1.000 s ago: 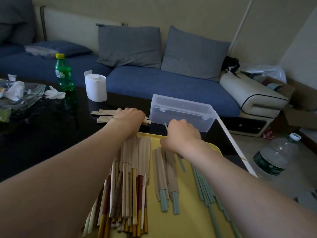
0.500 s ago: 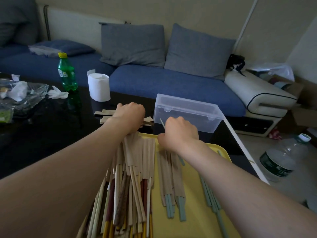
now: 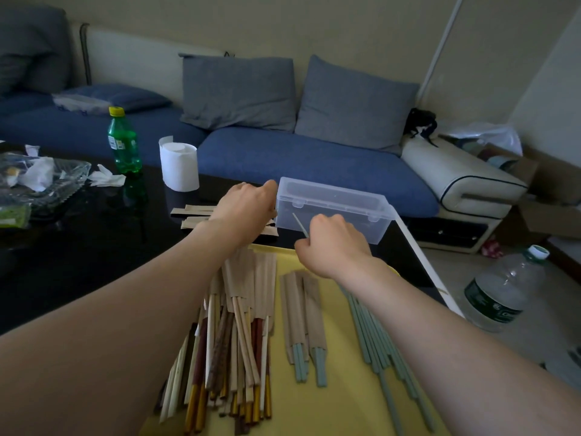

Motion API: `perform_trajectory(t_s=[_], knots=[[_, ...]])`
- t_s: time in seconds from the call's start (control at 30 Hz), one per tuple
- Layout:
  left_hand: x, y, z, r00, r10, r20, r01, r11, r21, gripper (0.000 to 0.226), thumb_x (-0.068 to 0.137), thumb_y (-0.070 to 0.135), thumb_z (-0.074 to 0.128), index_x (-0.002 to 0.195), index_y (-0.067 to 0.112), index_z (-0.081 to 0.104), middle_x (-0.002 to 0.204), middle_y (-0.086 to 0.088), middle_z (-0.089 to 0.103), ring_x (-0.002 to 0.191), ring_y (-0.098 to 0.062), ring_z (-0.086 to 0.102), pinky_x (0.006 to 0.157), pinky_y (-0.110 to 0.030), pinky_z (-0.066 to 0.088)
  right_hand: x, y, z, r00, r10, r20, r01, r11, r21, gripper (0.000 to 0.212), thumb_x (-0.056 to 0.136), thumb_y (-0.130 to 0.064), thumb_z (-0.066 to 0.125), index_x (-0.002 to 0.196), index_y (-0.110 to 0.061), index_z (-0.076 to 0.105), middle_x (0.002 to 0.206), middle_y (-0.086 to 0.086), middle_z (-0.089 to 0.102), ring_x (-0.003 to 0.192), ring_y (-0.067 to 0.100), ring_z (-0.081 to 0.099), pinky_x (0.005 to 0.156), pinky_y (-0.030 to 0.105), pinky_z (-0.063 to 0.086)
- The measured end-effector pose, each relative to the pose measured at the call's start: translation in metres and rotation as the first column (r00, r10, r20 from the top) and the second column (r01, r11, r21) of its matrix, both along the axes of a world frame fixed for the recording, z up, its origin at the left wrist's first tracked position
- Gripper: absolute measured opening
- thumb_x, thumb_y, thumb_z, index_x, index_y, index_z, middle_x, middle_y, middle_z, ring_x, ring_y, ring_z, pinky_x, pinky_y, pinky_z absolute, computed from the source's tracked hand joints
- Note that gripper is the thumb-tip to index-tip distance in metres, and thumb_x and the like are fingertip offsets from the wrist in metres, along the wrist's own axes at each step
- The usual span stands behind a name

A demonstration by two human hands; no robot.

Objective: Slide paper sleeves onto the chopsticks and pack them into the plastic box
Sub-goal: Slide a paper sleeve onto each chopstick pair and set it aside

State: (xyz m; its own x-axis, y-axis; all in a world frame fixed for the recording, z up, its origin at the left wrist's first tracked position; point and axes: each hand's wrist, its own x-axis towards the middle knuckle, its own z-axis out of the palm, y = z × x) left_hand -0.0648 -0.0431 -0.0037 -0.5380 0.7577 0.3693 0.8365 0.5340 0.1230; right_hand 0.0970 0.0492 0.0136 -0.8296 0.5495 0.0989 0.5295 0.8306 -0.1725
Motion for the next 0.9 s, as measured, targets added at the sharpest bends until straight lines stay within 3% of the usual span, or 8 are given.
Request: perform_trajectory(t_s=[0.17,0.3,0.43,0.53,0.9], knots=[[0.016,0.006,0.012,0.972,-0.185,0.144,0.13,0.936,0.328,0.016,0.107,0.03,0.054,0.103,0.02,0.043,0.082,0.001,0.069,0.074,-0.024,0.067,0.071,-0.05,0.055,0.014,0.008,0.007,0.987,-0.038,-0.157,0.04,0.999,0.012,0.017,0.107,-0.028,0.045,0.103,-0.013,0.05,0.09,0.008,0.055,0.082,0.033,0.059,0.057,0.036,0.038],[0.032,0.008,0.028,0.903,-0.304,0.303,0.138,0.874,0.465,0.009,0.106,0.025,0.055,0.112,0.019,0.054,0.076,0.005,0.071,0.061,-0.012,0.067,0.066,-0.043,0.06,0.031,0.015,0.017,0.973,0.005,-0.231,0.004,0.999,0.04,0.012,0.11,-0.024,0.041,0.104,-0.013,0.045,0.077,0.002,0.047,0.067,0.026,0.05,0.05,0.035,0.025],[0.048,0.006,0.032,0.861,-0.341,0.377,0.219,0.918,0.33,0.026,0.102,0.031,0.068,0.12,0.017,0.056,0.079,0.001,0.074,0.06,-0.004,0.065,0.056,-0.022,0.054,0.051,0.026,0.018,0.984,0.098,-0.149,-0.081,0.99,0.115,0.007,0.109,-0.023,0.043,0.104,-0.018,0.043,0.076,0.0,0.05,0.06,0.015,0.043,0.05,0.036,0.022],[0.056,0.009,0.031,0.836,-0.314,0.451,0.242,0.947,0.21,0.02,0.102,0.027,0.067,0.11,0.011,0.059,0.077,-0.002,0.075,0.051,0.0,0.062,0.049,-0.014,0.045,0.061,0.038,0.013,0.988,0.103,-0.113,-0.086,0.985,0.149,0.006,0.107,-0.026,0.044,0.105,-0.02,0.045,0.08,0.001,0.057,0.062,0.017,0.047,0.051,0.037,0.027],[0.071,0.012,0.034,0.752,-0.288,0.593,0.319,0.946,0.055,0.024,0.106,0.032,0.06,0.107,0.008,0.063,0.081,-0.008,0.079,0.058,-0.014,0.063,0.056,-0.023,0.053,0.081,0.057,0.009,0.974,0.223,-0.046,-0.207,0.952,0.227,0.003,0.104,-0.024,0.047,0.107,-0.023,0.048,0.088,0.005,0.063,0.07,0.031,0.059,0.05,0.036,0.037]])
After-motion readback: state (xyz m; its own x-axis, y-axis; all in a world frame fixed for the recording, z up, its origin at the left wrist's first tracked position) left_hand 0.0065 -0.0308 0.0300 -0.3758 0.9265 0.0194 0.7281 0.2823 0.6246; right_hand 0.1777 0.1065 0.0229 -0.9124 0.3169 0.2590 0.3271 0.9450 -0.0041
